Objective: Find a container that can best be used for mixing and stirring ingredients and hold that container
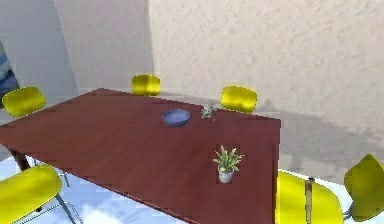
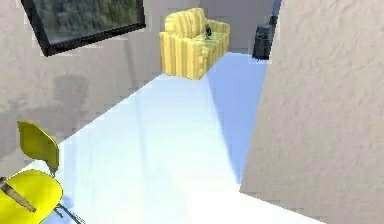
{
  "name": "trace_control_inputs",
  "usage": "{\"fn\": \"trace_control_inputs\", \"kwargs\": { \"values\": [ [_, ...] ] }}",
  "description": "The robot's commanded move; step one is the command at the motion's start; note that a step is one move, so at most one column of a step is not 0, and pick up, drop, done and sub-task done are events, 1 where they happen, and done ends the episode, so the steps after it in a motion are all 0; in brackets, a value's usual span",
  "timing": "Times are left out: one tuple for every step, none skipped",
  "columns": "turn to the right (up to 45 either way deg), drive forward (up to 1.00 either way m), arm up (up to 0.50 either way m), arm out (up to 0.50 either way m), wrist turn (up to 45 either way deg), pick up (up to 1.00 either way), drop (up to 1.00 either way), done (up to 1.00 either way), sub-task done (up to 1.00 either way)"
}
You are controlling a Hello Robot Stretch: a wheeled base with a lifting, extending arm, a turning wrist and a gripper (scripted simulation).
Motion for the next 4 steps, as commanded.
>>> {"fn": "trace_control_inputs", "kwargs": {
  "values": [
    [0.0,0.1,0.0,0.0,0.0,0.0,0.0,0.0,0.0],
    [-45.0,0.0,0.0,0.0,0.0,0.0,0.0,0.0,0.0],
    [-45.0,0.0,0.0,0.0,0.0,0.0,0.0,0.0,0.0],
    [36.0,0.0,0.0,0.0,0.0,0.0,0.0,0.0,0.0]
  ]
}}
